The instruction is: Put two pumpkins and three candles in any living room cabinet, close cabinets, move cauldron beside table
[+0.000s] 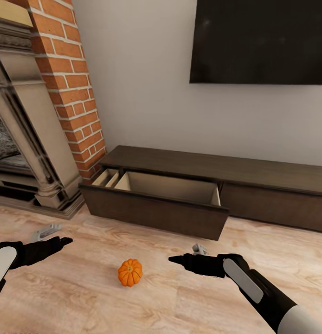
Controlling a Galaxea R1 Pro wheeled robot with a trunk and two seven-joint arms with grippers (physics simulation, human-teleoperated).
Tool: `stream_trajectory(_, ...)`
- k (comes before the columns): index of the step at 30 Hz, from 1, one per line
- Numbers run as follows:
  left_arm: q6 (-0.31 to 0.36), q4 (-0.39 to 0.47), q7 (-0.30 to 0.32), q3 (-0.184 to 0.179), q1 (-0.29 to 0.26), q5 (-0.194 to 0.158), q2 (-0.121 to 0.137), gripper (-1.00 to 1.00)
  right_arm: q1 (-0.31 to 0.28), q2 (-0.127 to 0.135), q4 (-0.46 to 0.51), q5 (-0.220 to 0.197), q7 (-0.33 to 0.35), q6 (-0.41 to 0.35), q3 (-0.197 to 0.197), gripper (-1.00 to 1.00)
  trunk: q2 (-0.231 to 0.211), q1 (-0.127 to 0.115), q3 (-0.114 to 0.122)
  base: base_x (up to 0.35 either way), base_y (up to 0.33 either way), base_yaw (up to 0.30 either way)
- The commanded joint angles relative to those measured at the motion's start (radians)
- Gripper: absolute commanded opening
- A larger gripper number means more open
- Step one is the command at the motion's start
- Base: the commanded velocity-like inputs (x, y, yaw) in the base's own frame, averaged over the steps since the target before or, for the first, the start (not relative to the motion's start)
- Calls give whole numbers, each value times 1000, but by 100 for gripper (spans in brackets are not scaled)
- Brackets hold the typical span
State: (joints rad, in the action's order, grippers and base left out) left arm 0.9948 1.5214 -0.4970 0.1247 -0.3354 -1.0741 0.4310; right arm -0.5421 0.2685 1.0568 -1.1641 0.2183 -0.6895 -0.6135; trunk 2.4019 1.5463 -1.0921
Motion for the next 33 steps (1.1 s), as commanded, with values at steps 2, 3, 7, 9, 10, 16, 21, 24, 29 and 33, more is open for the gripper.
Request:
stream_trajectory(2, 2, 0, -10, 0, -1, -10, 0, 100, -1, 0, -12, 1, 3, 3, -2, 100, 0, 0, -2, 196, 257, 268)
stream_trajectory(3, 2, 0, -10, 0, -1, -10, 0, 100, -1, 0, -15, 0, 3, 5, -2, 100, 0, 0, -3, 194, 258, 268)
stream_trajectory(7, 2, -1, -10, 1, -1, -10, 0, 100, -1, 0, -21, 0, 4, 14, -2, 100, 0, 0, -5, 194, 258, 268)
stream_trajectory(9, 2, -1, -10, 1, -1, -10, 0, 100, -1, 0, -22, 0, 4, 17, -2, 100, 0, 0, -6, 201, 247, 268)
stream_trajectory(10, 2, -1, -11, 1, -1, -10, 0, 100, -1, 0, -23, 0, 4, 19, -2, 100, 0, 0, -7, 213, 238, 268)
stream_trajectory(16, 2, -1, -10, 1, -1, -12, -1, 100, -1, 0, -27, 0, 4, 22, -2, 100, 0, 0, -11, 122, 223, 268)
stream_trajectory(21, 2, -1, -10, 0, -1, -12, -1, 100, -1, 0, -32, 0, 4, 22, -2, 100, 0, 0, -14, -140, 184, 268)
stream_trajectory(24, 1, -1, -10, 0, -1, -12, -1, 100, -1, 0, -34, 0, 4, 22, -2, 100, 0, 0, -16, -53, 53, 268)
stream_trajectory(29, 2, -1, -11, 0, -1, -12, -2, 100, -1, 0, -40, 0, 4, 22, -2, 100, 0, 0, -19, -62, 37, 268)
stream_trajectory(33, 1, -1, -10, 0, -1, -12, -2, 100, -1, 0, -43, 0, 4, 23, -1, 100, 0, 0, -21, -28, 81, 268)
